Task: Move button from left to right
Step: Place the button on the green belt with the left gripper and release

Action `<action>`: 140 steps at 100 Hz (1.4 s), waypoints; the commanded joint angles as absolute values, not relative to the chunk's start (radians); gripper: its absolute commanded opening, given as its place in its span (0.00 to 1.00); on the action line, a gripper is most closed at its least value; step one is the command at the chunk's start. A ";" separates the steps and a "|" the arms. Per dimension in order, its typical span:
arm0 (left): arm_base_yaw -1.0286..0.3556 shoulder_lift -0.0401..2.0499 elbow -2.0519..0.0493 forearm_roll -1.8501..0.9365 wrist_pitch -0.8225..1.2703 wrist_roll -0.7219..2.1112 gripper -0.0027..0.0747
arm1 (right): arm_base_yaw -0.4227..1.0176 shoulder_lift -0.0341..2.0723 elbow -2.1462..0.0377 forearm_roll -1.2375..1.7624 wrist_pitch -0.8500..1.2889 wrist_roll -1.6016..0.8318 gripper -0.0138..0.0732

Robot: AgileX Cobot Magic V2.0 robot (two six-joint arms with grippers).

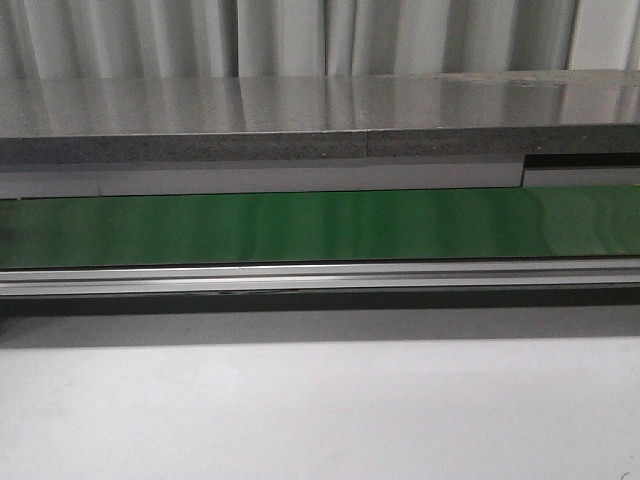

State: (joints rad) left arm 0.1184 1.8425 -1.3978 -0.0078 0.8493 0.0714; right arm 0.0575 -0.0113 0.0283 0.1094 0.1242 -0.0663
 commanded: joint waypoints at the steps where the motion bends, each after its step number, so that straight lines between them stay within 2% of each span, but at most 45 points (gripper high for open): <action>1: 0.112 1.793 -1.419 -0.023 0.818 0.068 0.43 | 0.058 -0.031 0.013 0.102 0.040 -0.071 0.08; 8: 0.112 1.793 -1.421 -0.023 0.818 0.068 0.64 | 0.058 -0.031 0.013 0.102 0.040 -0.071 0.08; 14: 0.112 1.793 -1.421 -0.023 0.818 0.069 0.77 | 0.058 -0.031 0.013 0.102 0.040 -0.071 0.08; 18: 0.112 1.793 -1.421 -0.023 0.818 0.069 0.84 | 0.058 -0.031 0.013 0.102 0.040 -0.071 0.08; 24: 0.112 1.793 -1.421 -0.023 0.820 0.069 0.90 | 0.058 -0.031 0.013 0.102 0.040 -0.071 0.08; 49: 0.076 1.745 -1.421 -0.038 0.805 0.095 0.90 | 0.058 -0.031 0.013 0.102 0.040 -0.071 0.08; 86: 0.012 1.526 -1.370 -0.036 0.658 0.097 0.90 | 0.058 -0.031 0.013 0.102 0.040 -0.071 0.08; 106: 0.012 1.343 -1.221 -0.044 0.470 0.097 0.90 | 0.058 -0.031 0.013 0.102 0.040 -0.071 0.08; 140: 0.012 1.001 -0.831 -0.073 0.085 0.097 0.90 | 0.058 -0.031 0.013 0.102 0.040 -0.071 0.08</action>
State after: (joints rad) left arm 0.0191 1.1024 -0.8915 -0.0592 0.2569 0.0980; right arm 0.0575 -0.0113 0.0283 0.1094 0.1242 -0.0663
